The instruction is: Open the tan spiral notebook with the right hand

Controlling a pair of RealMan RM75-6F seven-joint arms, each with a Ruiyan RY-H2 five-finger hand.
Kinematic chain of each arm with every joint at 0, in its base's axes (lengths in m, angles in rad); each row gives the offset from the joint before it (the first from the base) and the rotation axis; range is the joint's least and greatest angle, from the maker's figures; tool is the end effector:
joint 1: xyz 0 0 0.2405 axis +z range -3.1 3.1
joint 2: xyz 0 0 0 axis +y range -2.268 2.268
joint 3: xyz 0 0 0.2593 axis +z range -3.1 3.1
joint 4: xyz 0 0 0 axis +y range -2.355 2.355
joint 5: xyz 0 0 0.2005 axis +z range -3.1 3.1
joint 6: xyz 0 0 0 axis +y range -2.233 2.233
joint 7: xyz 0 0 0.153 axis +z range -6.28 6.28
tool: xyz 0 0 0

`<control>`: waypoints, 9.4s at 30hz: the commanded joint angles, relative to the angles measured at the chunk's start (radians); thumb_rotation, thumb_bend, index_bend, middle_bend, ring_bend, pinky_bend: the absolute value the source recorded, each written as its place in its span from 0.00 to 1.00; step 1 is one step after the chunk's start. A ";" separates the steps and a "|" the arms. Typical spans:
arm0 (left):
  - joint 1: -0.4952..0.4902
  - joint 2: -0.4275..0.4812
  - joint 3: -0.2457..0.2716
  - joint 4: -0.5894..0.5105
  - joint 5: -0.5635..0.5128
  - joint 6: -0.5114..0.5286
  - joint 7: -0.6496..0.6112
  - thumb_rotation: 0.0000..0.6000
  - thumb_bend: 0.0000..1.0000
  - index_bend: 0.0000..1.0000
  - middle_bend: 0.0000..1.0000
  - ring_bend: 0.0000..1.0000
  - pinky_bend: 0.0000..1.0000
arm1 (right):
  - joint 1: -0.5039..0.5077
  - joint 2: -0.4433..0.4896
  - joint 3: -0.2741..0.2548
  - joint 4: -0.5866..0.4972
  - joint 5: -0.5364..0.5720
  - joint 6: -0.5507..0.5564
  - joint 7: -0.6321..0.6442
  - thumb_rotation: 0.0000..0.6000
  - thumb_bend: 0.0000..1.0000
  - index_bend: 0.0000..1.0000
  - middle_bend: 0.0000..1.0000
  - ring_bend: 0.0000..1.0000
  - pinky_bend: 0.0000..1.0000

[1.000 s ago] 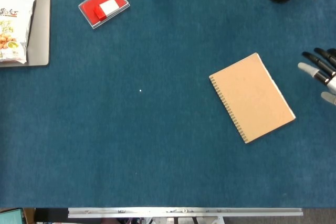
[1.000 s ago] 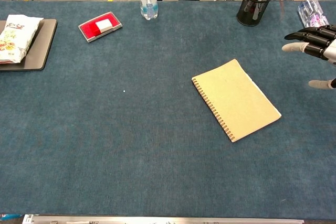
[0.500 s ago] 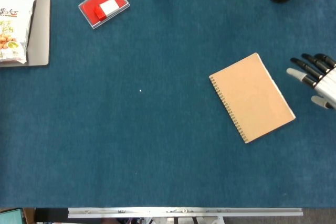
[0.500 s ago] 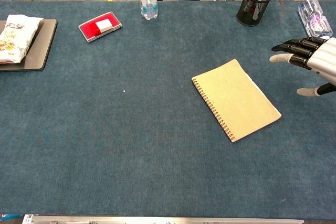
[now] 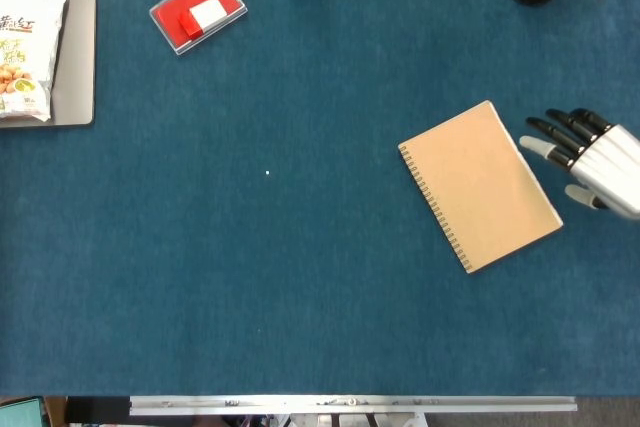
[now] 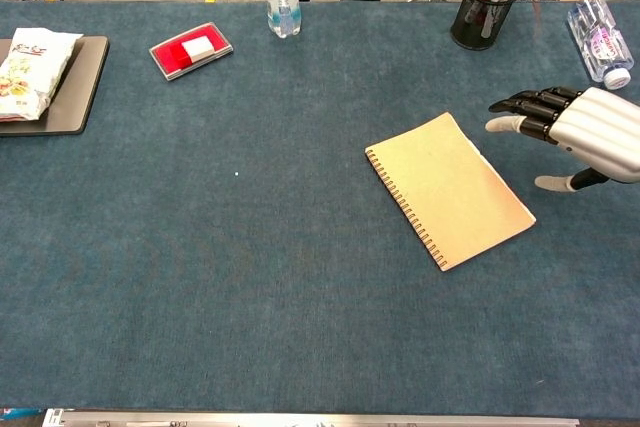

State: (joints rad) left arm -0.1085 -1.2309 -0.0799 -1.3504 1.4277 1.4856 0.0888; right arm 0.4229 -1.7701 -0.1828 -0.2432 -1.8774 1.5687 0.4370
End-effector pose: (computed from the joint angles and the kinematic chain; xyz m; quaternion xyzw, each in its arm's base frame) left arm -0.3519 0.2060 0.1696 -0.6005 -0.3170 -0.3219 0.6597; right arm -0.3228 -0.2840 0.0370 0.8370 -0.1372 0.3669 0.3821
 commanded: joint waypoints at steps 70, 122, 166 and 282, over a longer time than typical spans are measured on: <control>0.003 0.014 0.001 -0.022 -0.017 -0.026 0.015 1.00 0.05 0.39 0.28 0.17 0.34 | 0.001 -0.076 -0.102 0.078 -0.002 -0.062 -0.017 1.00 0.25 0.16 0.11 0.03 0.22; 0.004 0.023 0.001 -0.033 -0.019 -0.028 0.010 1.00 0.05 0.39 0.33 0.18 0.35 | 0.007 -0.153 -0.073 0.077 0.031 0.022 0.088 1.00 0.25 0.16 0.11 0.03 0.22; 0.006 0.031 0.002 -0.045 -0.021 -0.028 0.015 1.00 0.04 0.38 0.35 0.18 0.36 | 0.016 -0.173 -0.052 0.065 0.054 0.023 0.140 1.00 0.34 0.57 0.12 0.03 0.21; 0.017 0.058 0.003 -0.090 -0.029 -0.026 0.032 1.00 0.05 0.38 0.35 0.18 0.37 | 0.130 -0.131 -0.003 -0.304 -0.091 0.184 -0.001 1.00 0.28 0.35 0.16 0.03 0.20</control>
State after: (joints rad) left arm -0.0915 -1.1729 -0.0765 -1.4405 1.3985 1.4600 0.1210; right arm 0.5530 -1.8994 -0.1862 -0.5491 -1.9698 1.7528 0.4360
